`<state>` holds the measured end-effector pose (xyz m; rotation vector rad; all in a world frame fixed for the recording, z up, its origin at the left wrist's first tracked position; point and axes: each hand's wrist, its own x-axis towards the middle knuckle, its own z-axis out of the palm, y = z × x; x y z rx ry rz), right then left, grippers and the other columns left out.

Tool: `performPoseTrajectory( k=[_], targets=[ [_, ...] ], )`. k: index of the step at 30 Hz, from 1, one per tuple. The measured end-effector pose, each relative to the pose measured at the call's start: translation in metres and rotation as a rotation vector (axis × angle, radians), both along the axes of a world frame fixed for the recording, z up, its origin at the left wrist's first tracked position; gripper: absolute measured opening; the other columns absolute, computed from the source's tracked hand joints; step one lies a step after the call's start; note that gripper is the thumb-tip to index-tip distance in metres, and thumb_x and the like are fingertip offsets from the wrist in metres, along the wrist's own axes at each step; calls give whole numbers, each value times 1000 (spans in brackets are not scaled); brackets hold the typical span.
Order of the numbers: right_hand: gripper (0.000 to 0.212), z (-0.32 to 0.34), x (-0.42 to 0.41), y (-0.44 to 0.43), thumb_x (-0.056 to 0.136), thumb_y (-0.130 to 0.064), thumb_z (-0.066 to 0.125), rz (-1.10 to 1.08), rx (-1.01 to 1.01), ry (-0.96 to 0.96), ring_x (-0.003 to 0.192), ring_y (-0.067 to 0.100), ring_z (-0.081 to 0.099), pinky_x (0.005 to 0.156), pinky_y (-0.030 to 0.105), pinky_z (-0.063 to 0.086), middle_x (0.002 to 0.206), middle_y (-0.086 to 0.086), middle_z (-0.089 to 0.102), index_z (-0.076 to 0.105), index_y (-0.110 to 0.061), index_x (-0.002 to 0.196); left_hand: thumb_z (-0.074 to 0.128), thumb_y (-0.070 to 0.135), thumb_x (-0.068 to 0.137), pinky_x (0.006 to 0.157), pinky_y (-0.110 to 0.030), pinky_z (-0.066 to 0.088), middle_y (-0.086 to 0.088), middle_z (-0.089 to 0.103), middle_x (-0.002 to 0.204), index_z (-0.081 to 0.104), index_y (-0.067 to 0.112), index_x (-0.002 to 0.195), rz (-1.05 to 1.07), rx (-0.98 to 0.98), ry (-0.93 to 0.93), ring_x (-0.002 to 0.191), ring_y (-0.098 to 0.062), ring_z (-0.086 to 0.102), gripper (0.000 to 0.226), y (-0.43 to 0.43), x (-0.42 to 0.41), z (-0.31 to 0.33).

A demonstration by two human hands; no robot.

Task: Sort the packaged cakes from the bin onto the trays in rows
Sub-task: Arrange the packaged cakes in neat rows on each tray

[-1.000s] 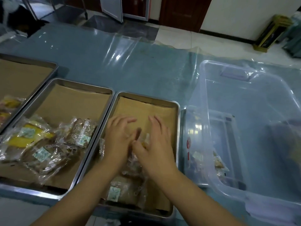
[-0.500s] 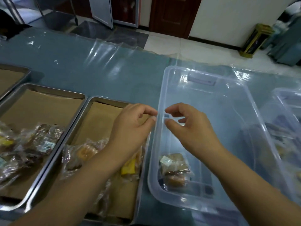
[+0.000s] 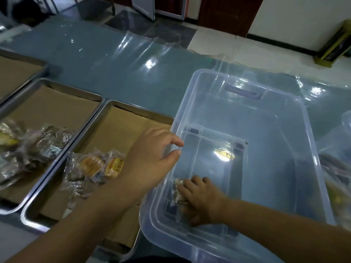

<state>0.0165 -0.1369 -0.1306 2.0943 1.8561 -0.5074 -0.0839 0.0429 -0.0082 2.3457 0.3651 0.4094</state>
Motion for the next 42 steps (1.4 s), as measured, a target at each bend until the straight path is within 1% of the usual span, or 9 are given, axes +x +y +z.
performPoseTrajectory(
  k=[3,13,18,22,25,28,32,38,42],
  targets=[
    [101,-12,-2,-1,67,-67,58,19,30,-51,112,37,39,91,52,35,138,13,35,18,-12,143,52,37,85,80,-5,28,38,43,92,56,42,95,0,15,-4,102,13,41,12,0,1,-3],
    [53,-5,17,8,87,-20,54,22,163,-29,101,33,54,85,43,46,124,11,52,34,-11,136,53,31,87,80,-7,33,33,49,92,57,40,94,1,30,-25,101,5,47,12,3,2,-8],
    [36,24,39,8,83,-36,60,-513,322,225,94,26,61,77,32,48,105,1,63,50,-20,114,53,28,83,82,-10,36,32,53,89,63,36,91,10,41,-73,98,4,49,14,3,2,-7],
    [32,62,52,14,73,-17,65,-967,537,545,77,21,63,62,32,54,84,-5,62,49,-28,98,56,24,82,80,-15,41,29,54,88,66,31,90,30,51,-89,93,1,52,14,2,3,-9],
    [34,103,45,20,70,-9,65,-1121,808,702,69,18,63,43,26,51,82,-3,61,52,-27,96,56,23,87,78,-17,40,21,58,93,66,31,95,68,54,-101,93,-1,51,15,-1,-1,-7],
    [35,144,19,28,69,-5,66,-1116,1042,821,69,14,66,46,24,53,84,-2,66,56,-28,94,60,23,88,83,-22,42,7,63,111,62,26,114,50,146,-142,102,-8,53,27,-4,-8,3],
    [40,185,-33,60,69,-2,65,-972,1211,844,77,17,67,62,34,59,87,-1,68,57,-29,96,61,32,84,94,-17,31,3,48,134,40,25,136,14,245,-262,119,-10,42,56,1,-34,18],
    [34,193,-122,160,65,-21,60,-832,1197,839,76,4,65,63,22,54,87,-12,66,56,-36,96,71,14,77,106,-17,26,1,36,143,35,27,140,121,126,-402,130,-12,34,74,79,-115,15],
    [26,167,-179,241,73,-16,58,-907,1180,1047,77,15,65,65,32,54,84,-5,68,60,-34,92,66,9,77,108,-31,31,-2,31,146,35,29,140,155,48,-366,134,-18,30,74,141,-167,7]
  ],
)
